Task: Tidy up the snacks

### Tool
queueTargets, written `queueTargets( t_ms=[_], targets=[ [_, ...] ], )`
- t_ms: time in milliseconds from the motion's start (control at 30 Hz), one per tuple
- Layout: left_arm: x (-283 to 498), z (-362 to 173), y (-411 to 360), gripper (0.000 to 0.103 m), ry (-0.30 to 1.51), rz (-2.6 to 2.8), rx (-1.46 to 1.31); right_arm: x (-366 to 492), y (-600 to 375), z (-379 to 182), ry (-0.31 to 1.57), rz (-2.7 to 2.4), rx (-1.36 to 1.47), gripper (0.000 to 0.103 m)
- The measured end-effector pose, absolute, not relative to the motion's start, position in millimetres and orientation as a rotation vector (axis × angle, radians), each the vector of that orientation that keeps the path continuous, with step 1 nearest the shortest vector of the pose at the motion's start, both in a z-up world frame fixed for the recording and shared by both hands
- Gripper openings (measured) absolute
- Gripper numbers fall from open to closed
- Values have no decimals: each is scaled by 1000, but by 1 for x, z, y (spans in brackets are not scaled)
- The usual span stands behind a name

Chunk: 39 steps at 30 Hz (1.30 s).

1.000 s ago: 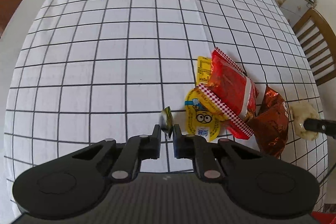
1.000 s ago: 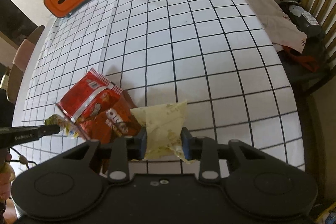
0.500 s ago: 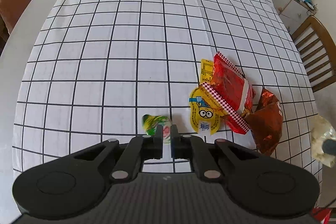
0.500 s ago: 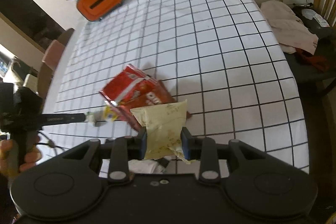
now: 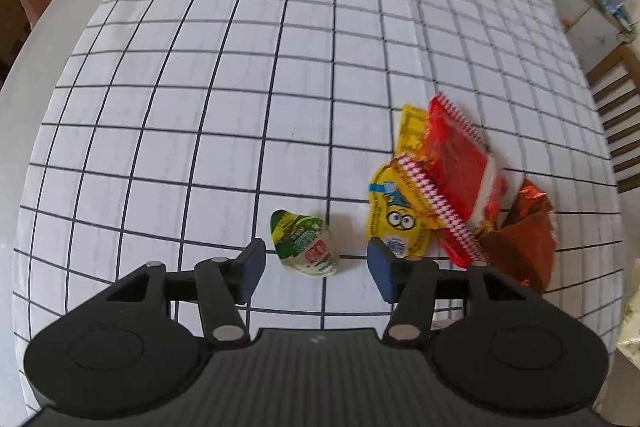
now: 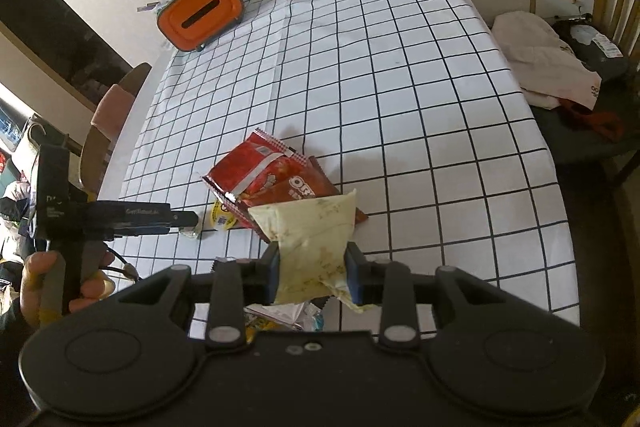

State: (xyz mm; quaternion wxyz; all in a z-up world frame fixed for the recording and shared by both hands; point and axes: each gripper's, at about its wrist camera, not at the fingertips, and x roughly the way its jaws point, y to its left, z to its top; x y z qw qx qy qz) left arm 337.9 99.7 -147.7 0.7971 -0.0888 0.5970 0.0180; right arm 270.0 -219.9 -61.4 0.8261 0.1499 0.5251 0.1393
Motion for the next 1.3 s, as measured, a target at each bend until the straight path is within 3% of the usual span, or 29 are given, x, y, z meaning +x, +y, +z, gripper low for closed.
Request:
queueTargets(
  t_ms=[267, 433, 767, 933, 1300],
  targets=[
    [347, -162, 95, 53, 1296, 65, -181, 270, -223, -69, 1131, 275, 317, 31],
    [349, -166, 98, 38, 1287, 77, -163, 271, -221, -71, 1136, 276, 313, 31],
    [346, -165, 100, 32, 1269, 79, -178, 270, -217, -68, 1137, 283, 296, 31],
    [336, -156, 105, 17, 1256, 71, -185, 266, -218, -62, 1129, 293, 296, 31],
    [316, -142, 104, 12, 1221, 66, -191, 248, -217, -44, 1107, 325, 281, 31]
  ],
)
